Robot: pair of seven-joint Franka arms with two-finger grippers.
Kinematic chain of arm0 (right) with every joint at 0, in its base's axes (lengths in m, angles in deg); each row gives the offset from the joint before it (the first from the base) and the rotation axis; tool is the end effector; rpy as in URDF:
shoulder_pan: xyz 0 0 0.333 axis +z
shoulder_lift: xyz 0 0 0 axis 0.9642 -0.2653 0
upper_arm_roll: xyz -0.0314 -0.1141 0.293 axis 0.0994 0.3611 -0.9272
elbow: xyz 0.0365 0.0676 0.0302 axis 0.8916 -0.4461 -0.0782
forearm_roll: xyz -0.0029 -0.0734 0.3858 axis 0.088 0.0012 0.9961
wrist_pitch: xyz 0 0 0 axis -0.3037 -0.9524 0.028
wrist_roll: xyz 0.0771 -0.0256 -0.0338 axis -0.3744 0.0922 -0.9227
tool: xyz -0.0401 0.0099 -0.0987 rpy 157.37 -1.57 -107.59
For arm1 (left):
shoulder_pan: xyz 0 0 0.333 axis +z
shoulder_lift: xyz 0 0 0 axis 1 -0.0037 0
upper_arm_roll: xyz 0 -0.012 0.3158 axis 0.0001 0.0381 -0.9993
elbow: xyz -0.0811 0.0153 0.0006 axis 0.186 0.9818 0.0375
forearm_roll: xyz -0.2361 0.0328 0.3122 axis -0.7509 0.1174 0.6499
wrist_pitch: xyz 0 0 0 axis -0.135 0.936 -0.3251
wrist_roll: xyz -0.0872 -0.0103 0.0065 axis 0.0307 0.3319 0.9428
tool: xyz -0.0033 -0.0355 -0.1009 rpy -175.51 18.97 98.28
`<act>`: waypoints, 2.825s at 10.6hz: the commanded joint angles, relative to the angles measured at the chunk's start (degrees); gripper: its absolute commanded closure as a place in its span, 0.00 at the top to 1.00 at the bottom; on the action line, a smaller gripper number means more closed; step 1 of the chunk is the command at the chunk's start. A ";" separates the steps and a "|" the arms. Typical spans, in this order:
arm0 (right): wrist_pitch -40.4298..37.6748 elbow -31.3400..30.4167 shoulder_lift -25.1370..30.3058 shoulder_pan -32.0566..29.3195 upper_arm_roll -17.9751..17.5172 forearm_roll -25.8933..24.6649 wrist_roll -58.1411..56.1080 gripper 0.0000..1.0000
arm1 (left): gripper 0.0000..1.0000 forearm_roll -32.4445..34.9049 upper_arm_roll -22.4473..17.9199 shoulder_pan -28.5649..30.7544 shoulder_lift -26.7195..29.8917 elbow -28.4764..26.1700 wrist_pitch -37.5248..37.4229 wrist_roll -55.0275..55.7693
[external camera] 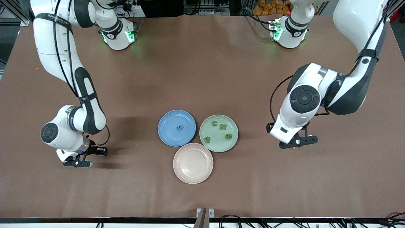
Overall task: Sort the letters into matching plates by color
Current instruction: 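Retract the left gripper while the right gripper carries the blue m, then open the right gripper to drop the m onto the blue plate, then move the right gripper down to the blue letter x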
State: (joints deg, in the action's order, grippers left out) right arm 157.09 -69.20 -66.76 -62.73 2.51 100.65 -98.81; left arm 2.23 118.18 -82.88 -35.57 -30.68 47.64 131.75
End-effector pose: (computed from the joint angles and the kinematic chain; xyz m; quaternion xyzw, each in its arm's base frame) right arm 0.6938 -0.0093 0.1789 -0.9987 0.0331 -0.0328 0.0223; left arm 0.6443 -0.2395 0.4084 -0.9928 -0.0575 0.0064 0.1051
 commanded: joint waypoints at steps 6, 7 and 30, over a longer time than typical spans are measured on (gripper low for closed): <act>-7.05 -2.37 8.81 11.99 -0.14 1.09 15.47 0.31 | 1.00 -26.08 -35.32 -13.30 24.73 -12.54 -1.84 -28.98; -7.06 -2.37 9.08 14.81 -0.14 1.09 19.60 0.32 | 1.00 -26.26 -38.92 -14.97 28.07 -15.18 -1.84 -31.77; -6.71 -3.08 8.82 11.42 3.20 0.65 -9.33 1.00 | 1.00 -32.32 -37.20 -7.78 37.16 -16.61 -1.57 -38.48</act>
State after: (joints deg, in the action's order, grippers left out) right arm 150.58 -71.41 -58.58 -48.73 6.36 101.11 -100.22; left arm -28.36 80.57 -91.16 2.06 -49.08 48.25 93.69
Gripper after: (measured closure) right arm 0.000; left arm 0.000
